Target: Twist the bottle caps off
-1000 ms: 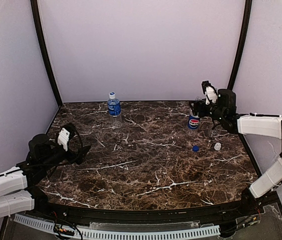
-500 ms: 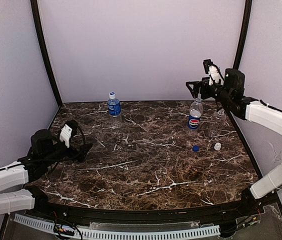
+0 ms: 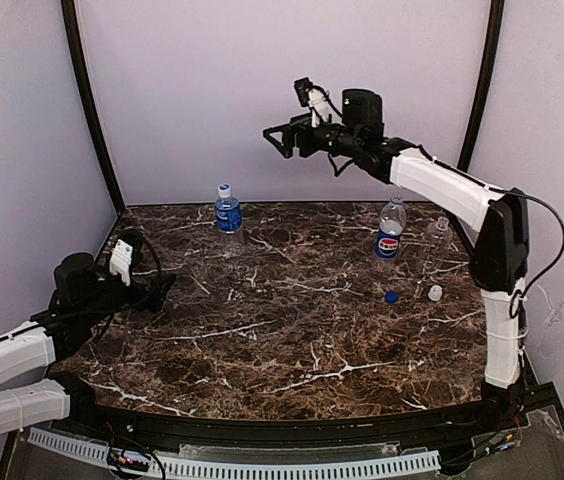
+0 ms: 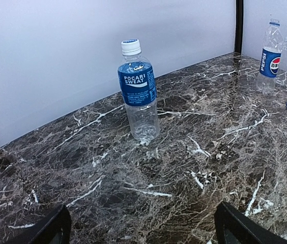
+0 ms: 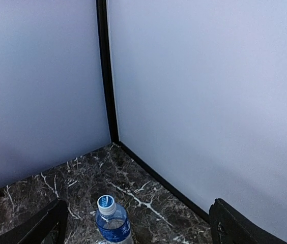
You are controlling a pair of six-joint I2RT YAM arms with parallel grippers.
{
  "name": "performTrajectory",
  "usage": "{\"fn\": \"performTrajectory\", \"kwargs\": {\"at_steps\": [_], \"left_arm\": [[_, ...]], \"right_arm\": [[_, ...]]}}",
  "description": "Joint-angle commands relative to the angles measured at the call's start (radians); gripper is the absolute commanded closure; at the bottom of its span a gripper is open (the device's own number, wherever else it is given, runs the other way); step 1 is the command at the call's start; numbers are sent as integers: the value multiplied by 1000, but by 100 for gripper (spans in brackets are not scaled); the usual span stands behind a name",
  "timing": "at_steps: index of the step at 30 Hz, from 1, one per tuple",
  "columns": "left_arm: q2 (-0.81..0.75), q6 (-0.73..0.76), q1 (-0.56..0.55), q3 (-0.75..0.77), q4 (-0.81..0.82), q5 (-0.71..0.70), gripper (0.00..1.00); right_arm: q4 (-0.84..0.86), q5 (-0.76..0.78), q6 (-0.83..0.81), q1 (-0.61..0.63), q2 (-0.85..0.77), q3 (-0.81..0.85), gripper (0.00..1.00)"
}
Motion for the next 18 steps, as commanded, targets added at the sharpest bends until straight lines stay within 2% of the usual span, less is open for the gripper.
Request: {"fn": "performTrajectory", "kwargs": {"at_steps": [1,5,11,15,18], "left_arm": [[-31,-34,12,-36,6,1,1],[20,-37,17,10,21,35,1],[117,-44,19,149,-9,91,1],[147,-36,19,163,-2,105,1],[161,-35,20,164,4,109,1]], "right_arm": [[-136,-1,43,63,215,234,4],[-123,-9,43,104,356,361,4],[17,-1,76,129,453,353,3],[71,-16,63,147,520,382,1],[112,30,51,158,570,418,2]]}}
